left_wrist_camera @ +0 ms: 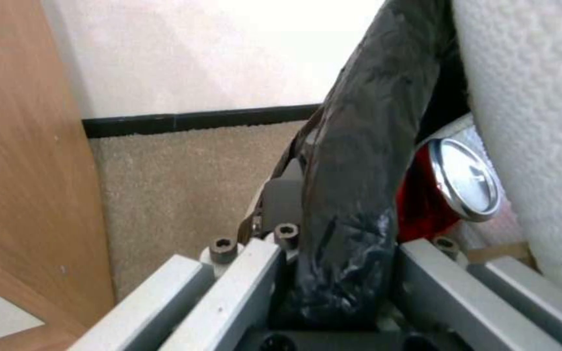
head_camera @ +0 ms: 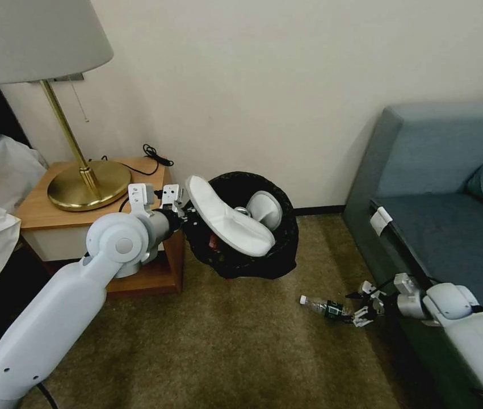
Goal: Pick up the trash bin, then pick up the garbage on the floor and place it into the trash bin.
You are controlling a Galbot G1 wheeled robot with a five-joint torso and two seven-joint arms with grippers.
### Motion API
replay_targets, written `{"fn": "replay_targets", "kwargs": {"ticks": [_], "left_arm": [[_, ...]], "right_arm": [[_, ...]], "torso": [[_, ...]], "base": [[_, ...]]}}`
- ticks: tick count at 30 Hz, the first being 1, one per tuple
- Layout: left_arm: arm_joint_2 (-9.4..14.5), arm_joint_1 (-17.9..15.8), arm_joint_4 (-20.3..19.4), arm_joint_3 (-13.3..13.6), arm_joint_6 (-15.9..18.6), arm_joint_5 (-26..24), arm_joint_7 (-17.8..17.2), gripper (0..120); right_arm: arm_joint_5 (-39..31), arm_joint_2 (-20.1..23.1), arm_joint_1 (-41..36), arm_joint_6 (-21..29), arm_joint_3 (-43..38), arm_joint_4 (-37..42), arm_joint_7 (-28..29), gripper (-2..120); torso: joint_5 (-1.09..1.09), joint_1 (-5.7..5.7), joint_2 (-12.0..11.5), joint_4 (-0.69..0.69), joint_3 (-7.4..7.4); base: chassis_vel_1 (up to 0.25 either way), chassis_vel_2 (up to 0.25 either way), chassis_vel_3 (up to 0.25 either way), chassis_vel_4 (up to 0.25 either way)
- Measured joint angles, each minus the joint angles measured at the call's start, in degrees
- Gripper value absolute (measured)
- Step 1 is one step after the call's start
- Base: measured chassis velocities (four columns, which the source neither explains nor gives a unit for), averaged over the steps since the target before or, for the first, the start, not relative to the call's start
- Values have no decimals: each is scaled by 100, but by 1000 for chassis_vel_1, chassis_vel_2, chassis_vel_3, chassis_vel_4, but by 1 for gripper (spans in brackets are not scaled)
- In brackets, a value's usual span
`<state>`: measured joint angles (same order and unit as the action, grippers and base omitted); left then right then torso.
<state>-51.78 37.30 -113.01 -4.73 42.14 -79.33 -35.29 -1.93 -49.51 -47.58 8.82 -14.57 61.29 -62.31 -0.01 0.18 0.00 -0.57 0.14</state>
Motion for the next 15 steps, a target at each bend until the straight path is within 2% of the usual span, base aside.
{"fn": "replay_targets", "kwargs": {"ticks": [5, 15], "left_arm": [[3, -6, 4, 2, 0, -13, -9, 1], [39, -35, 36, -10, 0, -42, 7, 1]], "right_arm": [[713, -245, 414, -459, 104, -366, -68, 100], [1522, -650, 984, -737, 283, -965, -414, 100]], "torso": [[0, 0, 0, 1, 0], [1, 0, 0, 1, 0]], "base": [[0, 0, 0, 0], [0, 0, 0, 0]]}}
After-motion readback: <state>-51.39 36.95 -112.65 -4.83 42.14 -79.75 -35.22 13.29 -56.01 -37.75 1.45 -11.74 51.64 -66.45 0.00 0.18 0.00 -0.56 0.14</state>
